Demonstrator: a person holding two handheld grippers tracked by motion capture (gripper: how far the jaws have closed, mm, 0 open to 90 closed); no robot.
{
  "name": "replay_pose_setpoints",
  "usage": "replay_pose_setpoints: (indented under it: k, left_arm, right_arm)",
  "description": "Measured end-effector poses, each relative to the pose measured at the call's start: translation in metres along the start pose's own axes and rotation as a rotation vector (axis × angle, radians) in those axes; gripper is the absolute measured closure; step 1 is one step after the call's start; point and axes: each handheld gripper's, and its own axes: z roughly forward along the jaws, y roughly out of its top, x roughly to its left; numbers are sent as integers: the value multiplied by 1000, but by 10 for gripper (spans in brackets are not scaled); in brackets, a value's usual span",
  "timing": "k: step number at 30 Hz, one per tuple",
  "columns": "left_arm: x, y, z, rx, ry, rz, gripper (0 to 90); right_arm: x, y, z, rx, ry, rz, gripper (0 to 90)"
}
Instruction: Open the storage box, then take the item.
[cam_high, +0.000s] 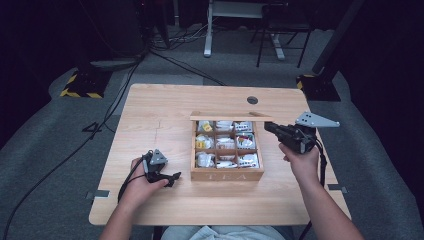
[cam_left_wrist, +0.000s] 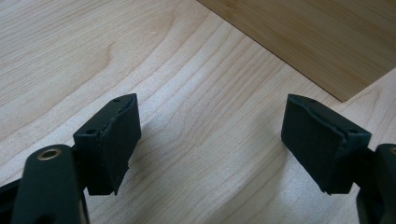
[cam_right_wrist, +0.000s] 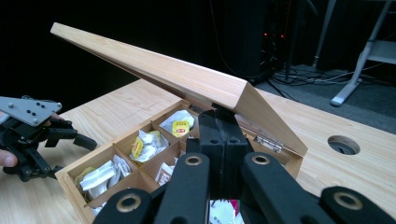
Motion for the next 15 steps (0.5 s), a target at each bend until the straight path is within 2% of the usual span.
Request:
replay_pose_setpoints:
  k: [6, 15]
  left_arm:
    - [-1, 0, 0, 5, 10, 9, 205]
    - [1, 0, -1, -1, -11, -1, 207]
  right_arm:
    - [-5, 4, 2, -7, 14, 6, 900]
    - [-7, 6, 5, -8, 25, 2, 900]
